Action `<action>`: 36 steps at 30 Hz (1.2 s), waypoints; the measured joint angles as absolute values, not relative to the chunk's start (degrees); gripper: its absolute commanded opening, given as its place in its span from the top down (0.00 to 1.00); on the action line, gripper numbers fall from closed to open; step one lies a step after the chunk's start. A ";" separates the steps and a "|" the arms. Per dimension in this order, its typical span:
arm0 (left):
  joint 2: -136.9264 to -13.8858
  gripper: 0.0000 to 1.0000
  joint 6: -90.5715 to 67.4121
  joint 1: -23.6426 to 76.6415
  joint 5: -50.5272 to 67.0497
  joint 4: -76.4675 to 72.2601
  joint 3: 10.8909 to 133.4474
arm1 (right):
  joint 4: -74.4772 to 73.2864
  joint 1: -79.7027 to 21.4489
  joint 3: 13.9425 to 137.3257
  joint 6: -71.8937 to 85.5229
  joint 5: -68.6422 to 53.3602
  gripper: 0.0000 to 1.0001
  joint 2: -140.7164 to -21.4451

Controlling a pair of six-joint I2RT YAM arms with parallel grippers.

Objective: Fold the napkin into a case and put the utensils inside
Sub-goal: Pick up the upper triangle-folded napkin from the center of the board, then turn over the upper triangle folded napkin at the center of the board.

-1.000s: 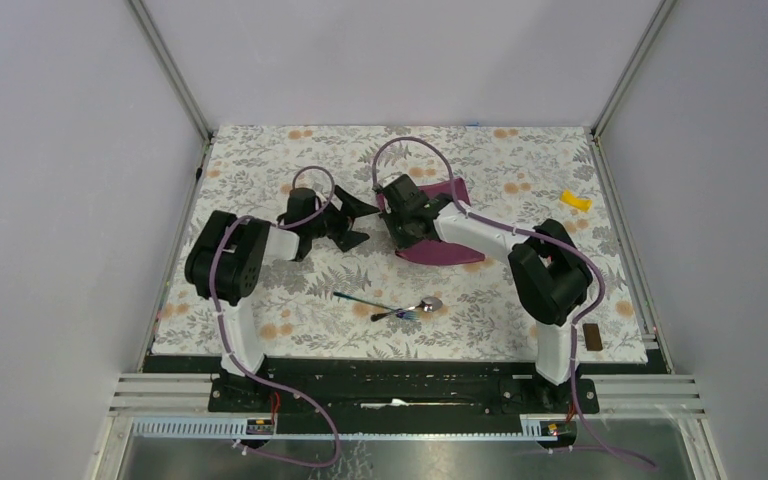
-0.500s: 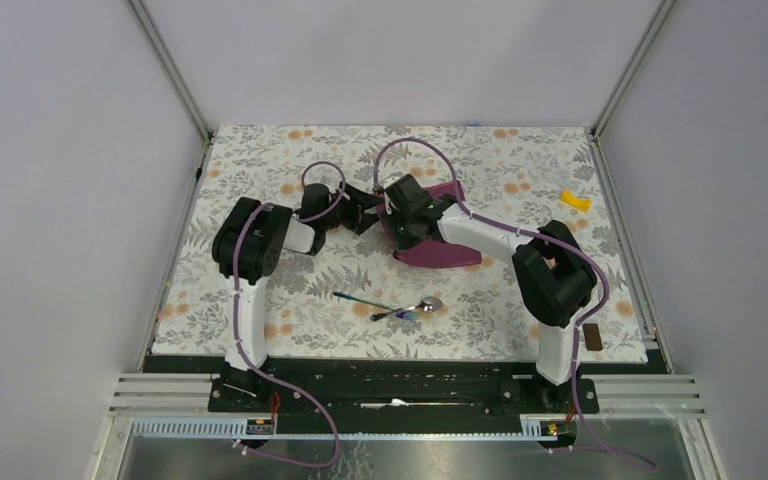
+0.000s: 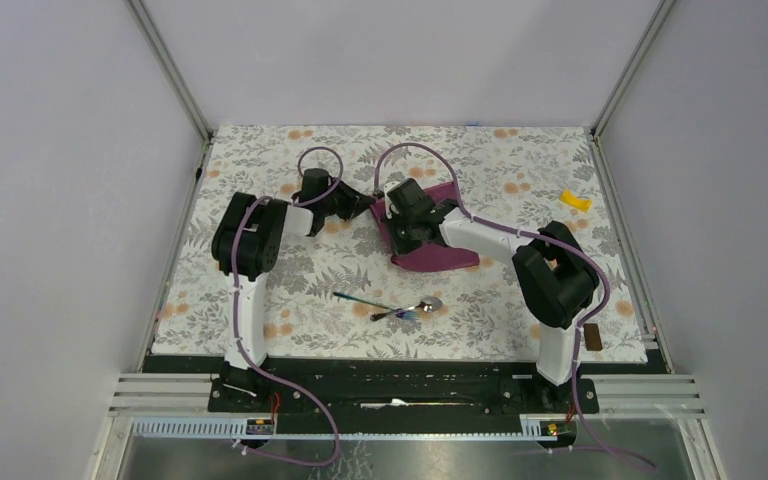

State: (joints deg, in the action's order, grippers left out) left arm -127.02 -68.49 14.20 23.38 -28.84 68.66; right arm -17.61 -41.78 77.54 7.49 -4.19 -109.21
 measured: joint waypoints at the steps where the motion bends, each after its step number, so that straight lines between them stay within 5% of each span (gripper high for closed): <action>1: -127.02 0.92 -67.77 13.96 23.42 -28.01 69.04 | -17.04 -41.80 77.21 7.62 -4.45 1.00 -109.21; 24: -114.54 1.00 -60.47 4.47 27.97 -14.17 64.05 | -11.49 -45.98 78.48 11.55 -7.16 1.00 -109.36; 36: -90.94 1.00 -44.88 -15.27 24.36 26.35 75.61 | 4.97 -56.88 95.59 26.59 -17.98 1.00 -118.17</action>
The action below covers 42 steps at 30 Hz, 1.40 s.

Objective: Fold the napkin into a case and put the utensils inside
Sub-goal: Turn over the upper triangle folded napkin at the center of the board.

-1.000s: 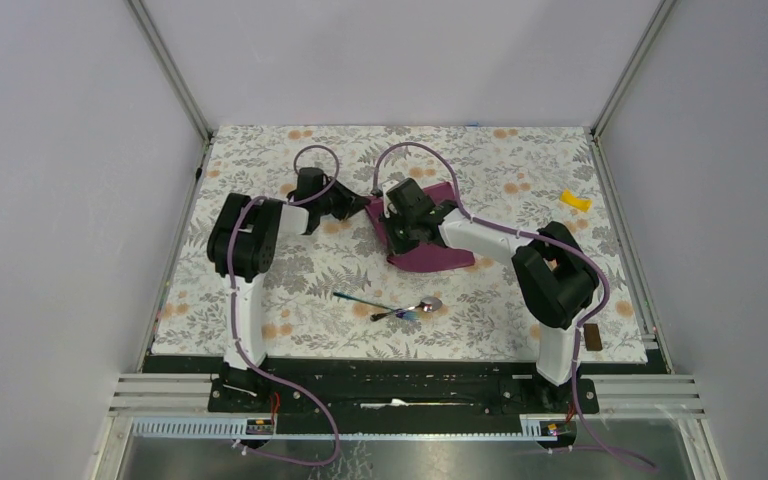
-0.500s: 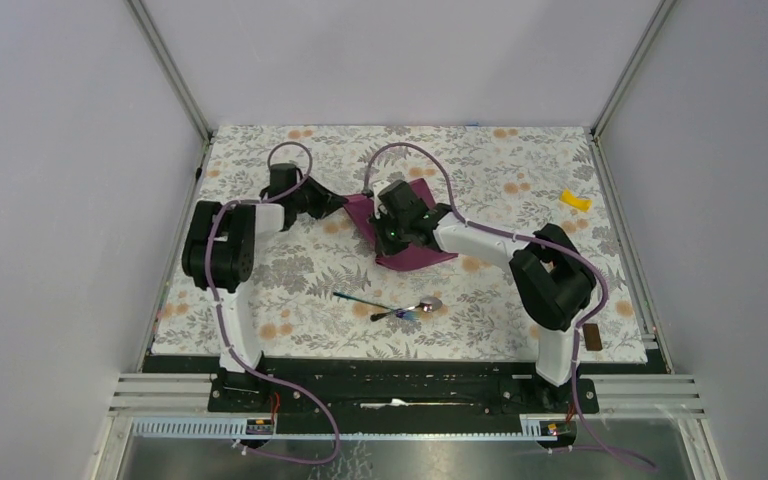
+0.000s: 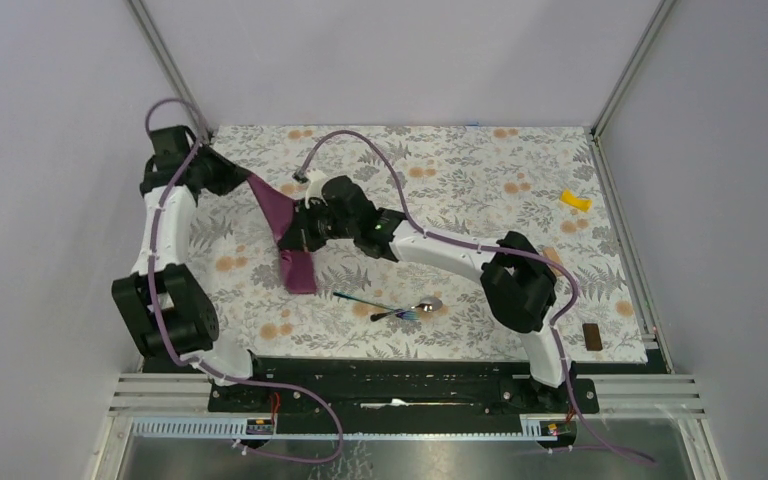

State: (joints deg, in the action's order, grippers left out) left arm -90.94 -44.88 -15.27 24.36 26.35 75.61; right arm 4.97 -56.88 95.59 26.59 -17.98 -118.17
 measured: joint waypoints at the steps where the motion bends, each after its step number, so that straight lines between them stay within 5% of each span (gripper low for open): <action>1: -89.62 1.00 -43.00 -15.51 22.52 29.26 78.59 | 8.88 -56.88 95.48 29.26 -19.68 1.00 -118.24; 7: -92.27 1.00 -35.33 -5.91 12.05 35.48 94.54 | 30.63 -53.10 91.85 44.45 -29.67 1.00 -119.37; 13: -110.93 1.00 -30.83 4.34 6.22 34.11 101.82 | 49.65 -45.69 81.17 58.30 -34.72 1.00 -127.28; 19: -131.90 1.00 -28.71 12.10 4.21 32.77 107.35 | 56.16 -39.16 68.05 64.42 -37.78 1.00 -131.76; 27: -133.62 0.98 -28.95 19.53 3.88 28.23 111.15 | 57.87 -34.22 59.61 63.02 -38.70 0.96 -129.27; 32: -134.67 0.52 -28.86 20.84 4.36 27.51 111.15 | 52.38 -33.61 57.04 59.24 -38.63 0.67 -125.23; 35: -134.78 0.32 -28.75 20.78 4.75 25.06 111.70 | 42.39 -33.56 55.92 55.09 -38.24 0.46 -121.36; 42: -130.06 0.17 -28.38 20.40 9.15 27.07 110.02 | 19.27 -32.12 56.86 42.30 -33.23 0.31 -111.81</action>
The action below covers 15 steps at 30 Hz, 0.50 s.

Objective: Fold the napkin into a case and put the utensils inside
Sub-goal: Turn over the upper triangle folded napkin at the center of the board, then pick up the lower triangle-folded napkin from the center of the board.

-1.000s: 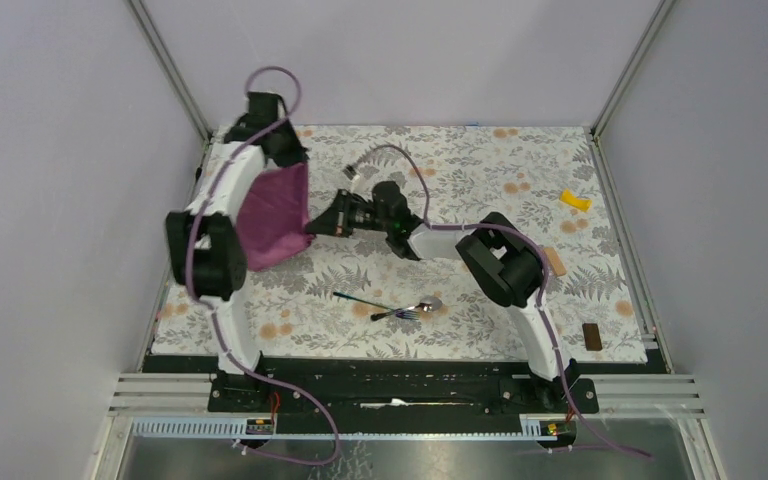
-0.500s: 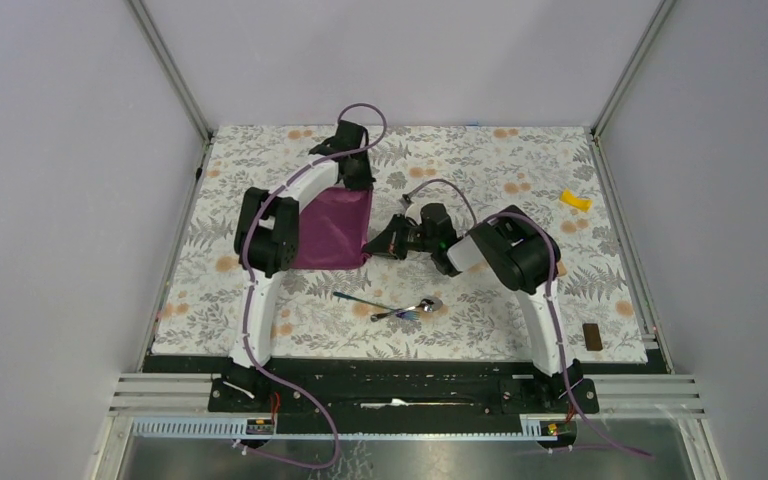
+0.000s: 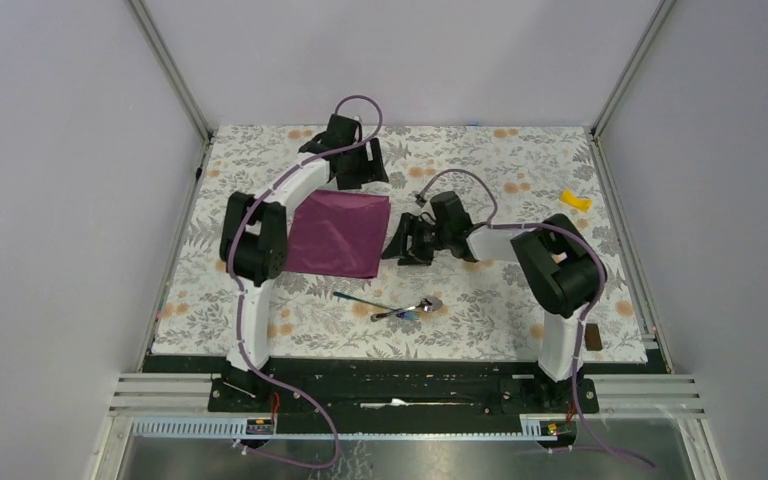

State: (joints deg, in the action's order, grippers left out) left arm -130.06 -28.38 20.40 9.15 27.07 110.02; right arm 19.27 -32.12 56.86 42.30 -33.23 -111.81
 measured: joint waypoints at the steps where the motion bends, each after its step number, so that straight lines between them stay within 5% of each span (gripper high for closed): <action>1: -127.35 0.17 -28.36 20.38 9.96 27.33 107.24 | 17.45 -31.40 56.86 41.19 -32.71 0.32 -111.02; 9: -103.59 0.26 -27.83 20.86 14.39 26.61 82.83 | 9.87 -23.94 63.92 38.94 -32.51 0.41 -114.30; 15: -100.68 0.38 -26.87 25.10 14.04 26.61 69.69 | 9.89 -22.79 74.06 40.77 -33.74 0.48 -122.63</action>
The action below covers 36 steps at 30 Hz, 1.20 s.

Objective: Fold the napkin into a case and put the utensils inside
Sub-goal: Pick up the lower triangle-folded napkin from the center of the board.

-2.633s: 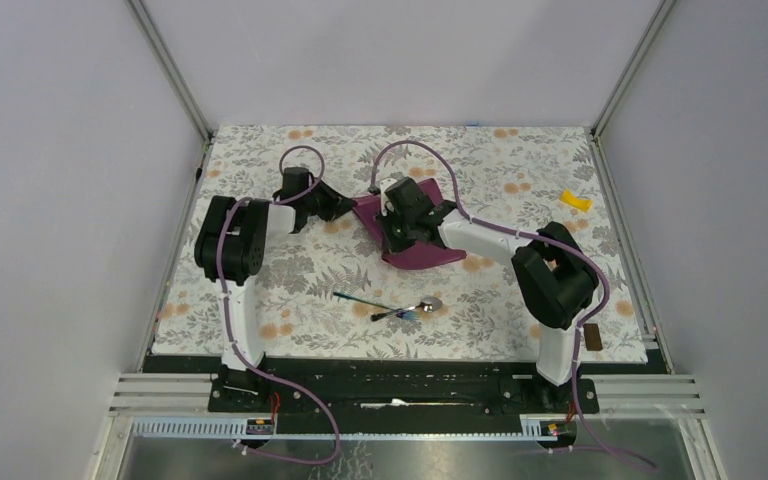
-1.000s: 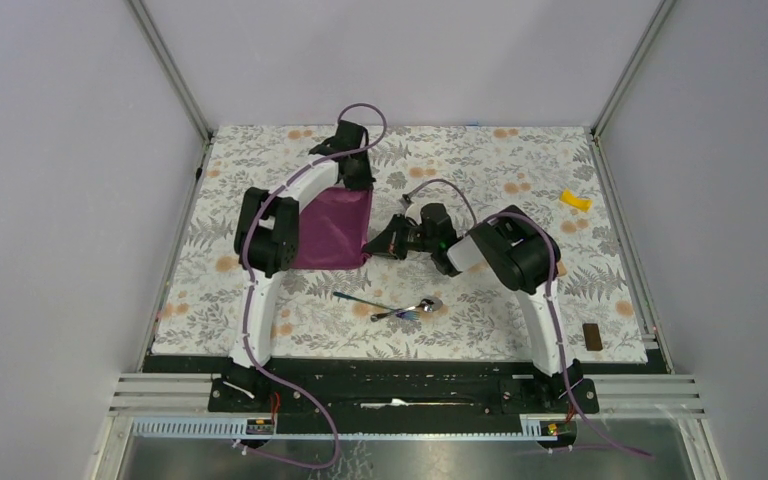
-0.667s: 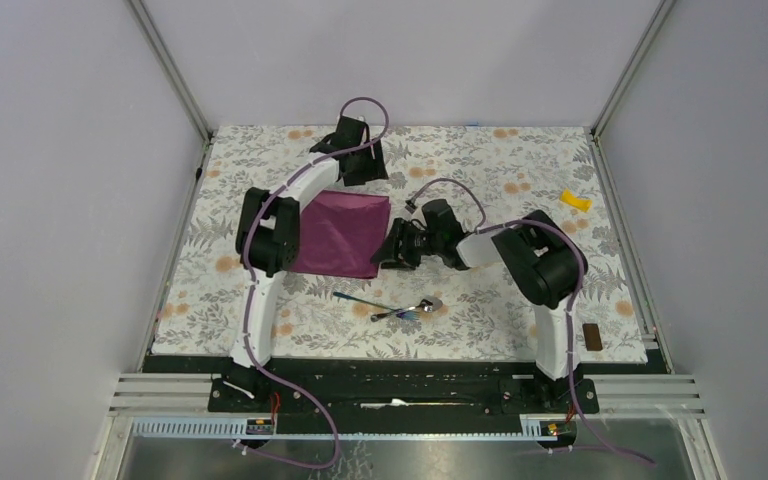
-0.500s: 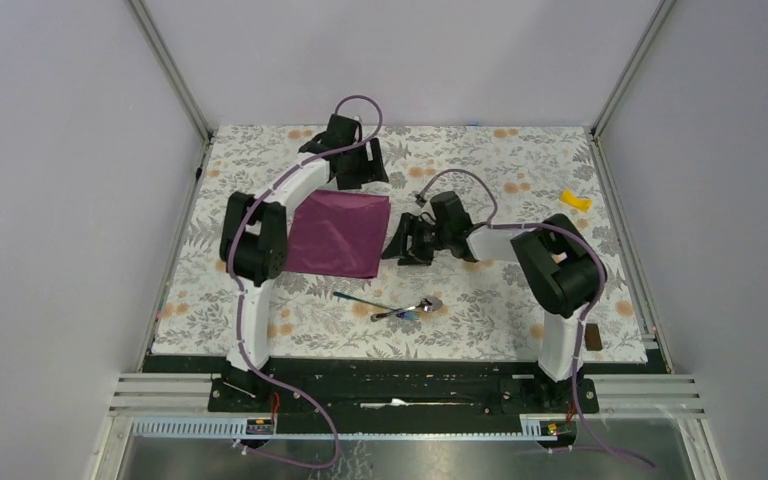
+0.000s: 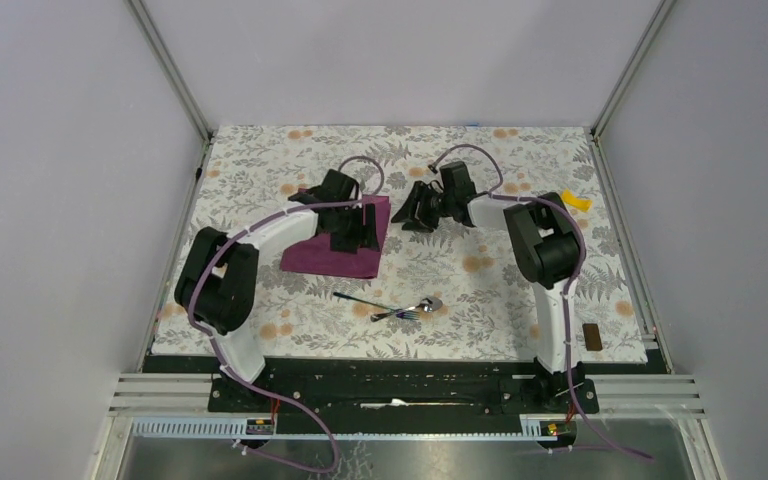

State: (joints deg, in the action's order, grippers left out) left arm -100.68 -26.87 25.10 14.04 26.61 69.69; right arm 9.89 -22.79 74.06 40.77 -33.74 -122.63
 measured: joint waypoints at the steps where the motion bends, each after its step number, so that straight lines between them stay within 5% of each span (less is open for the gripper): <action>1: -100.68 0.41 -26.83 26.17 13.69 27.03 68.62 | 10.17 -22.79 76.27 41.30 -34.11 0.48 -124.36; 15: -100.68 0.57 -26.81 35.11 3.11 25.36 66.22 | 8.43 -22.79 88.44 44.10 -31.97 0.79 -133.23; 28: -102.39 0.53 -27.11 39.62 -3.73 26.02 65.71 | 7.94 -22.79 89.97 44.64 -30.89 0.81 -134.21; 36: -102.39 0.62 -27.90 39.92 -5.58 25.98 63.70 | 7.92 -22.79 91.74 44.84 -30.96 0.83 -135.41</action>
State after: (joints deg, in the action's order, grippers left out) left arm -102.39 -27.90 39.92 -5.58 25.98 63.70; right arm 7.92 -22.79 91.74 44.84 -30.96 -135.41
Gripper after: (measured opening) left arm 0.417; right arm 0.182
